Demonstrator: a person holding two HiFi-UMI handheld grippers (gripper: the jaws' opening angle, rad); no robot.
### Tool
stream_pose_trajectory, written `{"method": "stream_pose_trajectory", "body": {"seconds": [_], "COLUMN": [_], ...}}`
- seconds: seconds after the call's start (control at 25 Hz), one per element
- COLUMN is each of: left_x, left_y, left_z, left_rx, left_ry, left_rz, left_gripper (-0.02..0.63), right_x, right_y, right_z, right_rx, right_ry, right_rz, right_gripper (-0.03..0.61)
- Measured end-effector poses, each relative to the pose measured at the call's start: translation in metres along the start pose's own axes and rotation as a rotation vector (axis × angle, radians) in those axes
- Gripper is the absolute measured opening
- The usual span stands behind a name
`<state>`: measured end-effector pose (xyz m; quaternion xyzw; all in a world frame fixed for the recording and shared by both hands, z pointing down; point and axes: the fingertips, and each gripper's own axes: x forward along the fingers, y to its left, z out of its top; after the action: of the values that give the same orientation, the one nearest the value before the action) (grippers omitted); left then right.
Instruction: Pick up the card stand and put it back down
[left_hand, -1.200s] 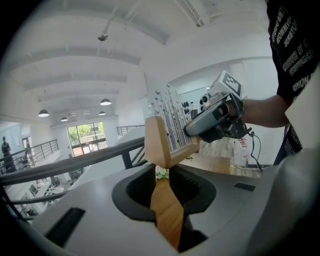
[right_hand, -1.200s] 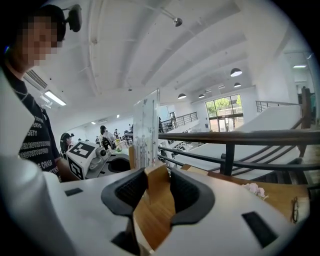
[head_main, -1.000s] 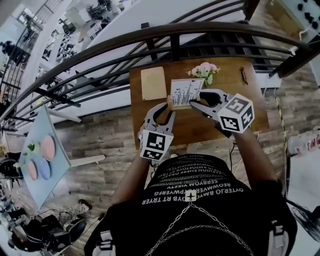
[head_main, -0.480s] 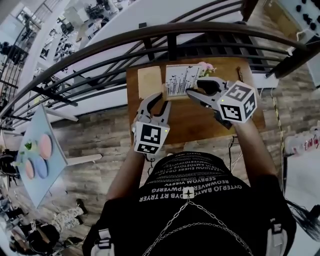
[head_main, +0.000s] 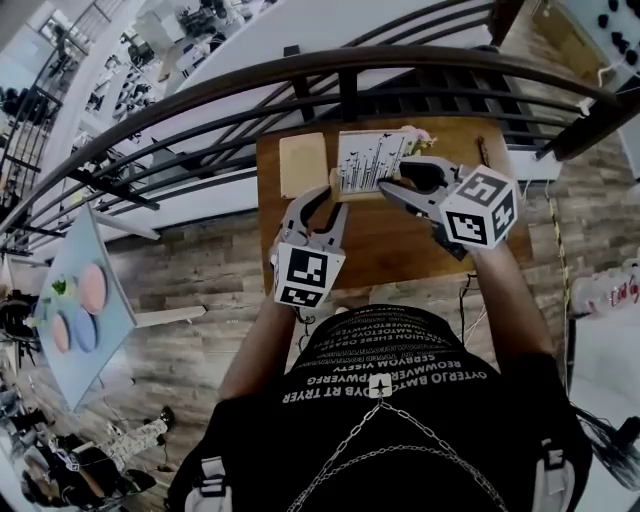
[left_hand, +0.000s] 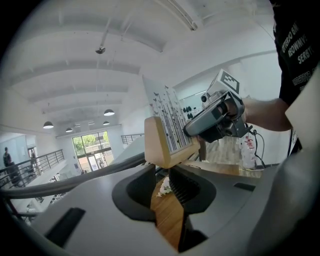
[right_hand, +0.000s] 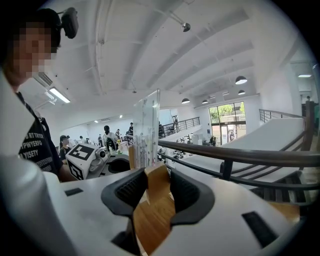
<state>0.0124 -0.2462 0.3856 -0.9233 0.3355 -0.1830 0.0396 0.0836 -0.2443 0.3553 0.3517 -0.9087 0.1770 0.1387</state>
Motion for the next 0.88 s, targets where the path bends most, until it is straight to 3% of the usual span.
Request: {"method": "stream_pose_trajectory", "body": {"seconds": [0.36,0.88], "left_x": [0.003,-0.002], "left_y": [-0.002,0.003], "left_z": [-0.021,-0.058], "left_rx": [-0.040,-0.083], "left_ry": [0.052,0.127], "left_rz": [-0.014,0.008], "left_gripper": [0.103,0.103], "right_x": [0.007,0.017], "right_y": [-0.002,-0.042], "right_z": [-0.013,-0.071], "right_rx": [0.053,0.085], "right_ry": [-0.031,0.010], "right_rz": [0.027,-0.053], "right_gripper": [0.160,0.160]}}
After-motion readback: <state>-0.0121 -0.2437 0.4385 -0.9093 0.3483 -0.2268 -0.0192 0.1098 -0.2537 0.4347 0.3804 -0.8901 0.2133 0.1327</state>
